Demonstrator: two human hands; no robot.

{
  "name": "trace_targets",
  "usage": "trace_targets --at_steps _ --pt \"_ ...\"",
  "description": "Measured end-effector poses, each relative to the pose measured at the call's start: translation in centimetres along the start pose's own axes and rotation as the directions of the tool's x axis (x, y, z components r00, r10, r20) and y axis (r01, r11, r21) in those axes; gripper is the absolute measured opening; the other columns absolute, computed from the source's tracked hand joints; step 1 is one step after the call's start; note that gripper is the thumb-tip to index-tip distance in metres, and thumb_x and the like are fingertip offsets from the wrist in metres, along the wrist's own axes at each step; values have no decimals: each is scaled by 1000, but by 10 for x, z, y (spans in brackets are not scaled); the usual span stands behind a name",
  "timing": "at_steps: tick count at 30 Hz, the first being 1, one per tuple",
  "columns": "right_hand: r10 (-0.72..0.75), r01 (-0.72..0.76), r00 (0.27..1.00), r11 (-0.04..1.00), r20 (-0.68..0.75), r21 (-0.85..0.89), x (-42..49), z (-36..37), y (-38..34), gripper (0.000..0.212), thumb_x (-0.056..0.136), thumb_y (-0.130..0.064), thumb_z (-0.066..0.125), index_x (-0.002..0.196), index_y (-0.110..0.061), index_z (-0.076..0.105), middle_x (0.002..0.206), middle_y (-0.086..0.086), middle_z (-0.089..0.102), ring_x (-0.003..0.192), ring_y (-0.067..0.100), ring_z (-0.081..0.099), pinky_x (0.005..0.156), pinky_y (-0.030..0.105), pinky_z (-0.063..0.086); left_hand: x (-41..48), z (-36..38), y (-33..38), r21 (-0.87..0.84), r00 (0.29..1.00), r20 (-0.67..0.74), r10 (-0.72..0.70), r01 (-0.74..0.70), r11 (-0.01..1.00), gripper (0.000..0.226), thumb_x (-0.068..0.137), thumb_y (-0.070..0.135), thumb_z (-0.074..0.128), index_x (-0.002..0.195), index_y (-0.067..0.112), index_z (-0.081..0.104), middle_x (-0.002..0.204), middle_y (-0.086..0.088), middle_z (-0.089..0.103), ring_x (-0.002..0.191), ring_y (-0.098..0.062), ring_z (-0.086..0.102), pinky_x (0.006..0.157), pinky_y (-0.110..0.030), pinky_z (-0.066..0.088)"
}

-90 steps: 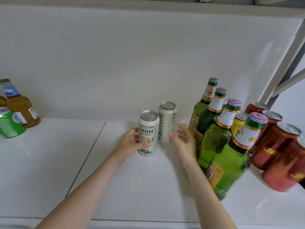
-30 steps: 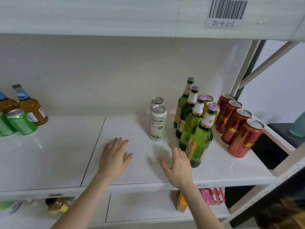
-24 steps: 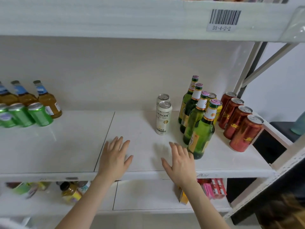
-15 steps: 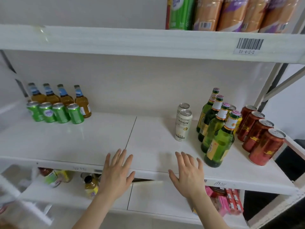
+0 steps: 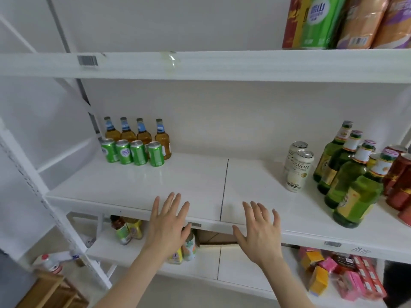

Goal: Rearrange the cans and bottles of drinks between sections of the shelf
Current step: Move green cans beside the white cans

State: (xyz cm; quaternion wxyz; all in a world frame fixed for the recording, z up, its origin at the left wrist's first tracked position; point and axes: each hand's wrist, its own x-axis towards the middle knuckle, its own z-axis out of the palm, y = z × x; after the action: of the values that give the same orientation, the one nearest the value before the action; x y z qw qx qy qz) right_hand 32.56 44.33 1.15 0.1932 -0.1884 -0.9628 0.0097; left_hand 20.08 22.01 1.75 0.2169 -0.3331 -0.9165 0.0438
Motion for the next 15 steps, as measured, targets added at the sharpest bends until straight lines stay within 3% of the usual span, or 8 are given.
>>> trace_targets --at_steps 15 --pt "45 -45 999 999 -1 30 36 35 -138 68 83 -58 40 129 -12 59 131 13 63 122 33 58 104 58 35 9 32 -133 34 1000 -10 21 -21 999 59 79 47 73 128 16 65 139 -17 58 133 -35 51 108 -63 37"
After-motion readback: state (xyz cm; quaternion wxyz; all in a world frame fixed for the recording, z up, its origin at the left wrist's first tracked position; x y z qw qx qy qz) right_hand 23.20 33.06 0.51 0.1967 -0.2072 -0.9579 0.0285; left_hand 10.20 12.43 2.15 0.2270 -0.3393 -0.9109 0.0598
